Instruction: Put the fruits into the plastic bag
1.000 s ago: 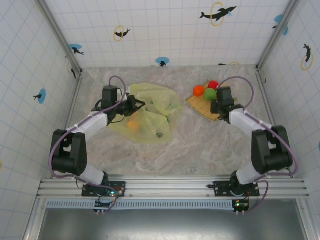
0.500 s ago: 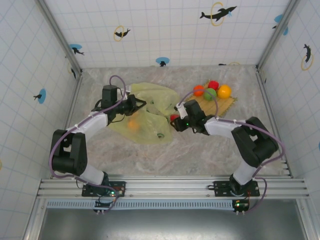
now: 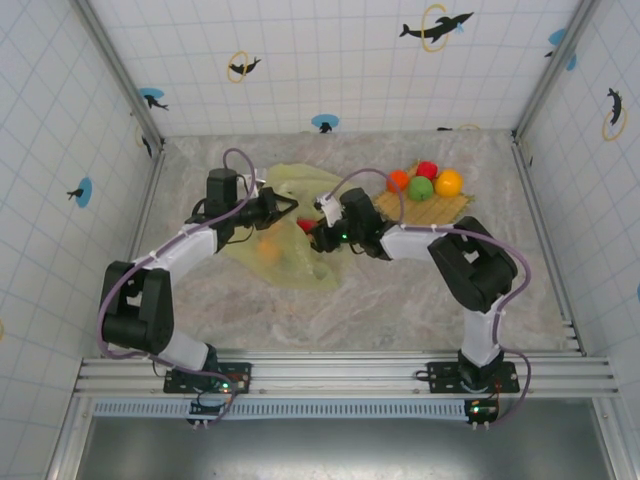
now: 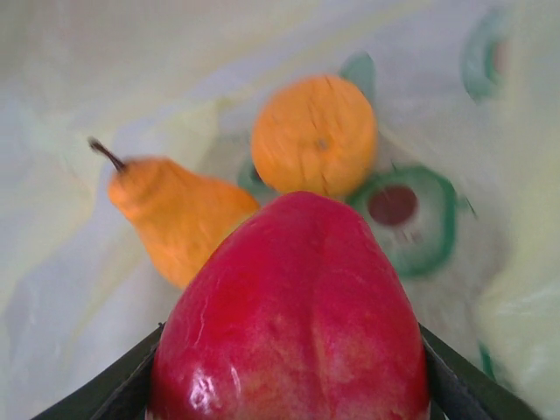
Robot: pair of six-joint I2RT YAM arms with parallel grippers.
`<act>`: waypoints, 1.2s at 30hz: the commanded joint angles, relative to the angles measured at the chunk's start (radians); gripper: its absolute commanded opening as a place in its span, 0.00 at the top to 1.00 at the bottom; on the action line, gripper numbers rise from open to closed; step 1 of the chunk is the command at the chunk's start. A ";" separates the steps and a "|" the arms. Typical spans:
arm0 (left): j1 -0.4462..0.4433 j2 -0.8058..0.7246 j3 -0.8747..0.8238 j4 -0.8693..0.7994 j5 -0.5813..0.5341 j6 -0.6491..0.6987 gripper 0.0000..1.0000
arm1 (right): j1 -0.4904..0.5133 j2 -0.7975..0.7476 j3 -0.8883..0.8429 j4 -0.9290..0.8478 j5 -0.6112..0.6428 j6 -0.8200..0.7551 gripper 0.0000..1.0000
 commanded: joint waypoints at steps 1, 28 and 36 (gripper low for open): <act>-0.008 -0.040 -0.008 0.047 0.022 -0.019 1.00 | 0.027 0.042 0.047 0.150 0.008 0.089 0.43; -0.008 -0.029 -0.004 0.018 0.004 -0.013 1.00 | 0.082 0.242 0.176 0.324 0.375 0.329 0.19; -0.007 -0.025 -0.003 0.007 -0.002 -0.009 1.00 | 0.068 0.180 0.127 0.315 0.364 0.300 0.11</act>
